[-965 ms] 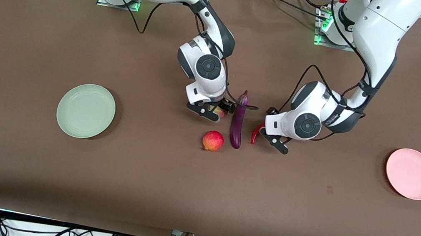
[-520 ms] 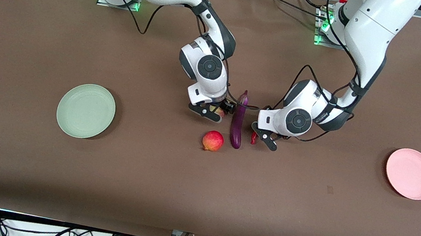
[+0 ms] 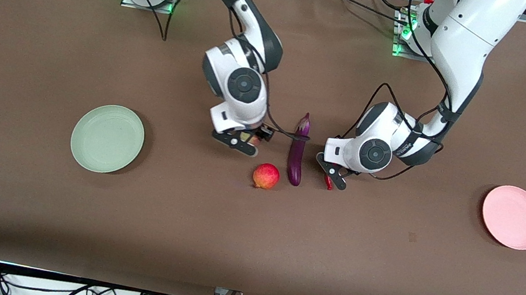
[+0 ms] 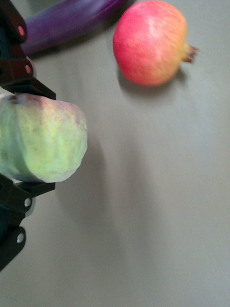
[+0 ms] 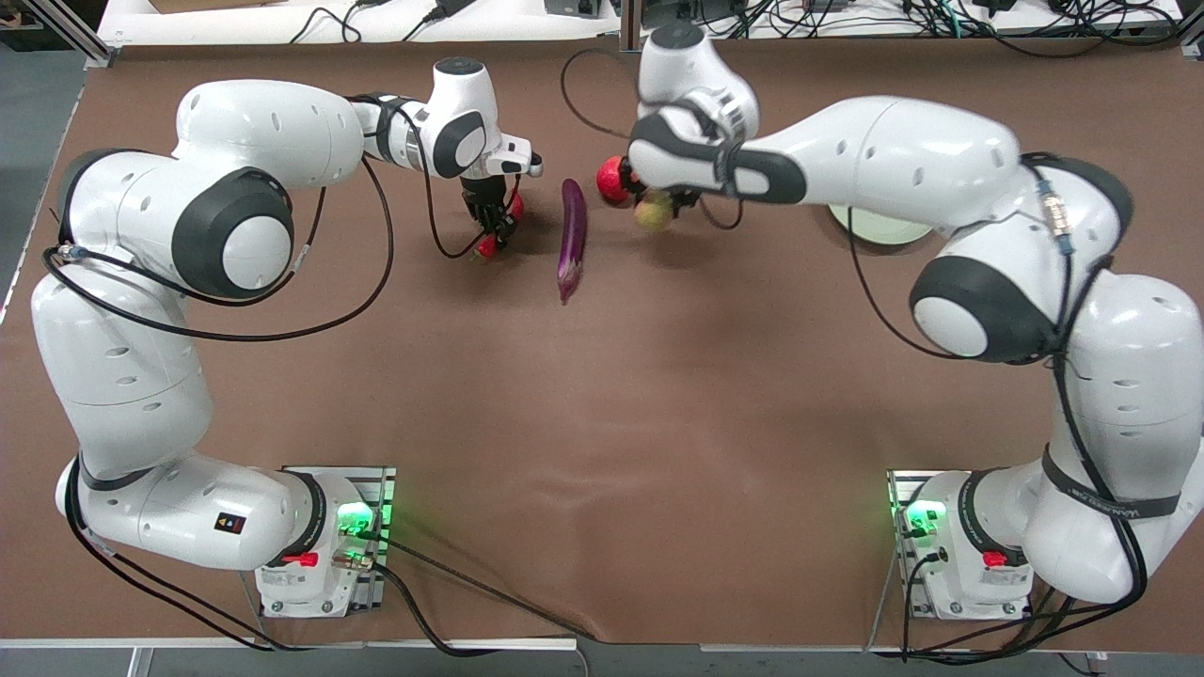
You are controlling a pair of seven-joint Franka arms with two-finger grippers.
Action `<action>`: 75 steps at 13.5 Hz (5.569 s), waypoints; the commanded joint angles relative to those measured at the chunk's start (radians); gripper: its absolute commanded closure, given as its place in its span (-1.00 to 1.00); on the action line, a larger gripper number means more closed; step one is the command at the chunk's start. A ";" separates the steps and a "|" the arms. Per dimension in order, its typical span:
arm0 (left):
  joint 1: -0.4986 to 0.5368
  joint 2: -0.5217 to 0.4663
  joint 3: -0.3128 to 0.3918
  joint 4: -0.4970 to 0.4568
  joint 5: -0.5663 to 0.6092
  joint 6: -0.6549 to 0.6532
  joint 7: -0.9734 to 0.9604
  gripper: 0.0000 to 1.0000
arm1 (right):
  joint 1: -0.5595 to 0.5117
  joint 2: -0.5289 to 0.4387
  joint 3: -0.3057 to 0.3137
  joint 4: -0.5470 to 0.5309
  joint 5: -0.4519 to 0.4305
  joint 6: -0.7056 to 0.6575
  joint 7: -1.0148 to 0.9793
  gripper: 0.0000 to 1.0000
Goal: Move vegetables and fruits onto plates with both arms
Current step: 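Place the peach on the green plate while the left gripper places the chili, then grasp the pomegranate with the right gripper while the left gripper reaches the eggplant, then place the pomegranate on the green plate while the left gripper grasps the eggplant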
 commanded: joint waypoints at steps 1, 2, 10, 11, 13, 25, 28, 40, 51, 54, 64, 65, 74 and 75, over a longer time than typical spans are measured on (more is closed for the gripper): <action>0.040 -0.053 0.016 0.012 -0.011 -0.097 0.028 1.00 | -0.068 -0.131 -0.016 -0.082 -0.002 -0.089 -0.161 0.55; 0.071 -0.073 0.021 0.030 -0.010 -0.141 0.028 1.00 | -0.072 -0.175 -0.055 -0.126 -0.002 -0.109 -0.242 0.55; 0.288 -0.086 0.032 0.351 0.390 -0.504 0.034 1.00 | -0.084 -0.309 -0.470 -0.493 0.000 0.046 -0.956 0.50; 0.337 -0.086 0.038 0.354 0.416 -0.501 0.041 1.00 | -0.113 -0.288 -0.472 -0.531 0.003 0.145 -0.997 0.49; 0.463 -0.058 0.036 0.359 0.444 -0.457 0.105 1.00 | -0.153 -0.236 -0.469 -0.541 0.050 0.227 -1.033 0.44; 0.715 0.112 0.035 0.343 0.434 -0.172 0.247 -1.00 | -0.178 -0.173 -0.464 -0.454 0.196 0.197 -1.121 -1.00; 0.714 0.067 0.004 0.349 0.432 -0.235 0.245 -1.00 | -0.169 -0.170 -0.398 -0.297 0.216 0.075 -1.017 -1.00; 0.704 -0.136 -0.376 0.520 0.230 -0.676 0.031 -1.00 | 0.003 0.200 -0.165 0.249 0.215 0.235 -0.125 -1.00; 0.662 -0.156 -0.637 0.485 0.223 -0.736 -0.508 -1.00 | 0.122 0.349 -0.159 0.275 0.211 0.439 0.171 -1.00; 0.597 -0.147 -0.639 0.480 0.220 -0.732 -0.509 -1.00 | 0.127 0.360 -0.159 0.274 0.204 0.440 0.170 -0.97; 0.501 -0.078 -0.636 0.356 0.111 -0.453 -0.509 -1.00 | -0.026 0.202 -0.165 0.275 0.195 0.100 -0.121 0.90; 0.500 -0.076 -0.636 0.245 0.111 -0.320 -0.508 -1.00 | -0.051 0.177 -0.168 0.269 0.195 0.040 -0.195 0.90; 0.338 0.100 -0.550 -0.014 0.378 0.330 -0.506 -1.00 | -0.123 -0.143 -0.473 -0.293 0.195 -0.072 -0.928 0.84; 0.310 0.112 -0.522 -0.017 0.387 0.366 -0.506 -1.00 | -0.127 -0.142 -0.478 -0.313 0.201 -0.059 -0.935 0.84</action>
